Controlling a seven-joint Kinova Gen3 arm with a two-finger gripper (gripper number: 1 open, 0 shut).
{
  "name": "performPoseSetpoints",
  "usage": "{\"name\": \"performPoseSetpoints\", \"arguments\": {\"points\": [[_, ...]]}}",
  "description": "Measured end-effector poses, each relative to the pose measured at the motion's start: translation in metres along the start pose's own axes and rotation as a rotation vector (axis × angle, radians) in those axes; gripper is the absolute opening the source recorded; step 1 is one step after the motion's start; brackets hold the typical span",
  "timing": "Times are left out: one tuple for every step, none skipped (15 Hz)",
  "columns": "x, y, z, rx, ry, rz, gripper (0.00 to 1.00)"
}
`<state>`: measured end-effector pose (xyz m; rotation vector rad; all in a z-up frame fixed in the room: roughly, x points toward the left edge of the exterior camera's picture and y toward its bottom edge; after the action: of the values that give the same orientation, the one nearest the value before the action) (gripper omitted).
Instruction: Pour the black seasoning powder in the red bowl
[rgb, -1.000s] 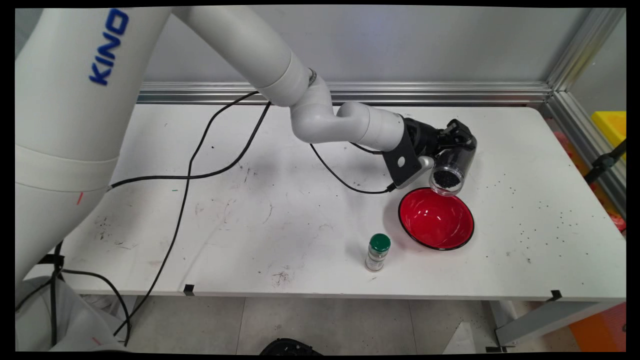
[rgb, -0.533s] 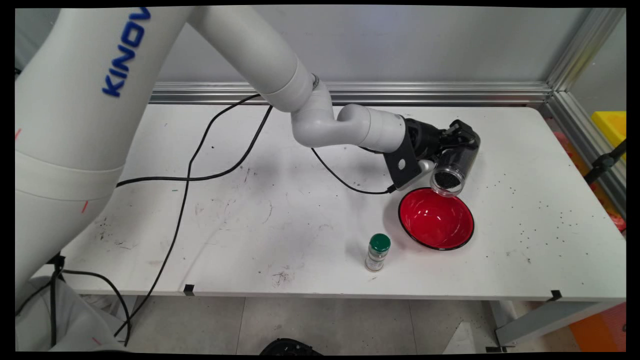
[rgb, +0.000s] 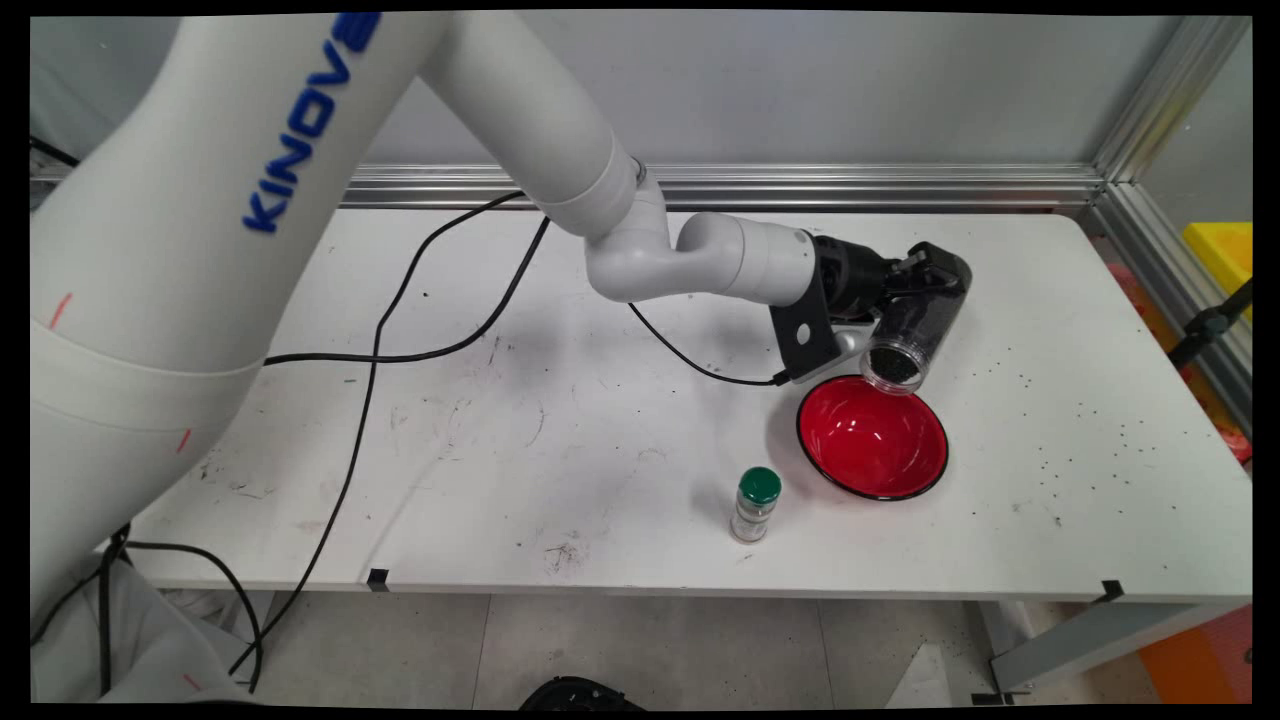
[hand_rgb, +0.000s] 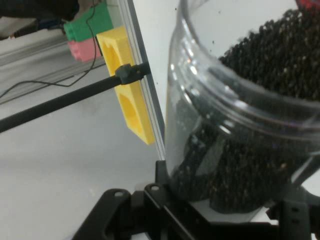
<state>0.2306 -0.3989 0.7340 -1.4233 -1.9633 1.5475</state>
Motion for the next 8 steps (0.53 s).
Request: {"name": "performPoseSetpoints", "arguments": {"points": [[0.0003, -0.0002, 0.0003, 0.003, -0.002, 0.015, 0.00], [0.0005, -0.0005, 0.0006, 0.007, -0.004, 0.029, 0.00], [0.0007, -0.0006, 0.0007, 0.009, -0.005, 0.040, 0.00], [0.0009, -0.0007, 0.0008, 0.011, -0.006, 0.046, 0.00], [0.0011, -0.0009, 0.0008, 0.014, -0.007, 0.058, 0.00], [0.0013, -0.0009, 0.0007, 0.016, -0.008, 0.068, 0.00], [0.0016, -0.0010, 0.0005, 0.018, -0.009, 0.079, 0.00], [0.0019, -0.0009, 0.0002, 0.019, -0.009, 0.090, 0.00]]}}
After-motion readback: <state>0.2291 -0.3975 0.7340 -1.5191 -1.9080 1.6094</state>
